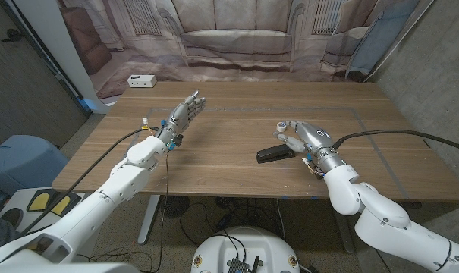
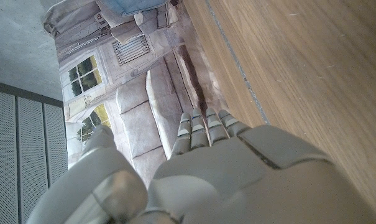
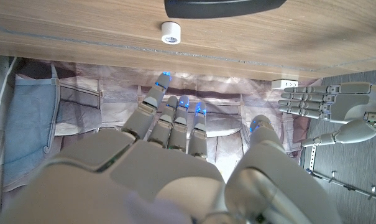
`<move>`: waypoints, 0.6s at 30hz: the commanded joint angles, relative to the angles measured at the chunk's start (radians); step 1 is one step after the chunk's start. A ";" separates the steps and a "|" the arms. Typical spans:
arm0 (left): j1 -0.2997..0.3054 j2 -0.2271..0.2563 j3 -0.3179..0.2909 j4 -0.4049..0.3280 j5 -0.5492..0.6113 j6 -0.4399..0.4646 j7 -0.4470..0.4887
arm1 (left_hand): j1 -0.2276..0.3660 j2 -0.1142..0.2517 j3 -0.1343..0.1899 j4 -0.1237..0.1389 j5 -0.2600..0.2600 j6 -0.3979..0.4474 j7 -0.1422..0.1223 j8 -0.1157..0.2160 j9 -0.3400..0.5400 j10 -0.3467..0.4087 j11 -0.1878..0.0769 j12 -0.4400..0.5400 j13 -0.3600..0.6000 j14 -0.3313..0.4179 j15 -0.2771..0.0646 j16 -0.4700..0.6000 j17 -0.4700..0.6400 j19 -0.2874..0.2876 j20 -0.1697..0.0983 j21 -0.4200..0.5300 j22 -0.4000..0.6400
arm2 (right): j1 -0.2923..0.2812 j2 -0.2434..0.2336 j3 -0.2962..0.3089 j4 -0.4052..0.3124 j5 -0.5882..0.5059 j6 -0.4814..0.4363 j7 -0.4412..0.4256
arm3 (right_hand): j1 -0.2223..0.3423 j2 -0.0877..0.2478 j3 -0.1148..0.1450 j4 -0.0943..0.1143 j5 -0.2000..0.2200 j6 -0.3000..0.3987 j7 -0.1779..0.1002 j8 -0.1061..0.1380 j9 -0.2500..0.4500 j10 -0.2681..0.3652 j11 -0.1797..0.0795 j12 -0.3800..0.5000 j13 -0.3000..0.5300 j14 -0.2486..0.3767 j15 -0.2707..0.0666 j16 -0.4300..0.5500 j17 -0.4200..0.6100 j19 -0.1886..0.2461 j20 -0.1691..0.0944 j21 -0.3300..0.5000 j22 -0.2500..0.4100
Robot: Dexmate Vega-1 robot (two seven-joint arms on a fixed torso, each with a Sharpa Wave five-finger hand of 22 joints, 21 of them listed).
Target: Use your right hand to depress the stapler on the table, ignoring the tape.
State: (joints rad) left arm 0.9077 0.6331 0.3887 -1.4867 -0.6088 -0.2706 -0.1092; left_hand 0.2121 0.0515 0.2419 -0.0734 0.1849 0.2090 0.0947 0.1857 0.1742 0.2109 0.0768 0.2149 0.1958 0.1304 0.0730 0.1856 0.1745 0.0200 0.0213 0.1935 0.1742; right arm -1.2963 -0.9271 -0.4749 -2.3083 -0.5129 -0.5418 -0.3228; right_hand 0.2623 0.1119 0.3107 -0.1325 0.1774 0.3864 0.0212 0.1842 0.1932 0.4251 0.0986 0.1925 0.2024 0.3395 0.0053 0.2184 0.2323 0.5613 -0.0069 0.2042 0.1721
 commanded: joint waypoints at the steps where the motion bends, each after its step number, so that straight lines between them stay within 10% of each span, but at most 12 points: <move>1: 0.030 0.012 -0.010 -0.023 0.000 -0.008 0.014 | -0.007 0.004 0.002 -0.005 -0.001 0.005 0.001 0.003 0.004 0.010 -0.002 -0.003 0.000 0.006 -0.002 0.003 0.005 0.001 0.003 0.005 0.006 | -0.019 0.029 0.040 0.041 0.075 0.107 -0.068 | 0.008 -0.006 0.000 -0.008 0.002 -0.003 0.002 -0.004 0.003 0.004 -0.002 0.007 0.003 0.015 0.000 0.005 0.003 0.009 0.000 0.005 0.003; 18: 0.030 0.014 -0.016 -0.011 -0.005 -0.023 0.001 | -0.008 0.004 0.002 -0.007 -0.001 0.006 0.001 0.003 0.004 0.010 -0.003 -0.003 0.000 0.007 -0.002 0.003 0.005 0.002 0.002 0.005 0.006 | -0.065 0.124 0.145 0.143 0.336 0.372 -0.141 | 0.004 -0.011 -0.005 -0.006 0.000 0.019 0.012 0.011 0.002 0.005 0.011 0.008 0.002 0.010 0.012 0.005 0.005 -0.002 0.009 -0.001 0.003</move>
State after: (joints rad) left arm 0.9358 0.6458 0.3766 -1.5032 -0.6098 -0.2821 -0.1003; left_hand 0.2121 0.0515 0.2445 -0.0759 0.1849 0.2089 0.0947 0.1857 0.1742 0.2163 0.0714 0.2149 0.1958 0.1304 0.0730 0.1856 0.1745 0.0200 0.0212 0.1935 0.1742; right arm -1.3280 -0.8610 -0.4019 -2.2302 -0.3197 -0.3195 -0.4206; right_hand 0.2676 0.1066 0.3066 -0.1366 0.1774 0.3965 0.0341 0.1889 0.1931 0.4288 0.1021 0.1965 0.2023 0.3481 0.0108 0.2184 0.2351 0.5609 -0.0065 0.2042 0.1722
